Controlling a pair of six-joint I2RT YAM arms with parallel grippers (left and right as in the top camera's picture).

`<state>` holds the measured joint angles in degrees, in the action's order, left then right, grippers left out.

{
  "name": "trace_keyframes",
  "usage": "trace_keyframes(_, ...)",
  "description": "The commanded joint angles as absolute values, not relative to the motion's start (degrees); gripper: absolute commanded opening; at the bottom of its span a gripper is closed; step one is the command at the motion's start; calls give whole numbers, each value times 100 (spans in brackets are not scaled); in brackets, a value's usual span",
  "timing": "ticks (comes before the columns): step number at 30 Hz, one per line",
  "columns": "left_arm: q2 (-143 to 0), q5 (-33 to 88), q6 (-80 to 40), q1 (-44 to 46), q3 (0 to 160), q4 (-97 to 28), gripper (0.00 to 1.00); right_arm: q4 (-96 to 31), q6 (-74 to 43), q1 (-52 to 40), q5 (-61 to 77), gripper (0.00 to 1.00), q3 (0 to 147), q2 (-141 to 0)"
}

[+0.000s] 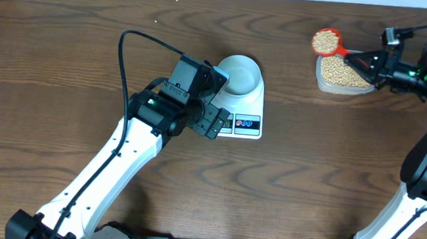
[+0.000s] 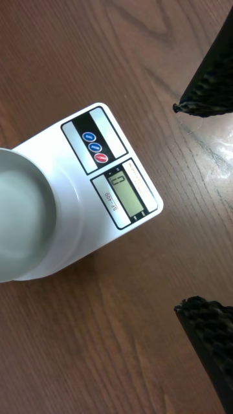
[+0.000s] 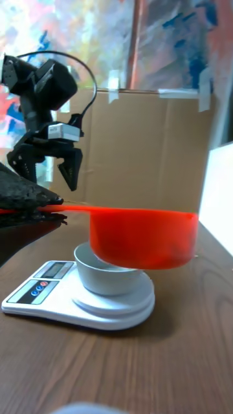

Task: Scoop item into bowl and weigh 50g on scale
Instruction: 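Carry the filled scoop left over the bowl and tip it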

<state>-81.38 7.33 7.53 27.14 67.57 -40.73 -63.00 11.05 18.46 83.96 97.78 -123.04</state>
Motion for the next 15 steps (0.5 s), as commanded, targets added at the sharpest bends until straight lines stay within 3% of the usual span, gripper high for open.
trace_keyframes(1, -8132, 685, 788, 2692, 6783, -4093, 91, -6298, 1083, 1544, 8361, 1, 9776, -12171)
trace_keyframes(15, -8132, 685, 788, 2692, 6783, -4093, 91, -5653, 211, 318, 7572, 1, 9776, -12171)
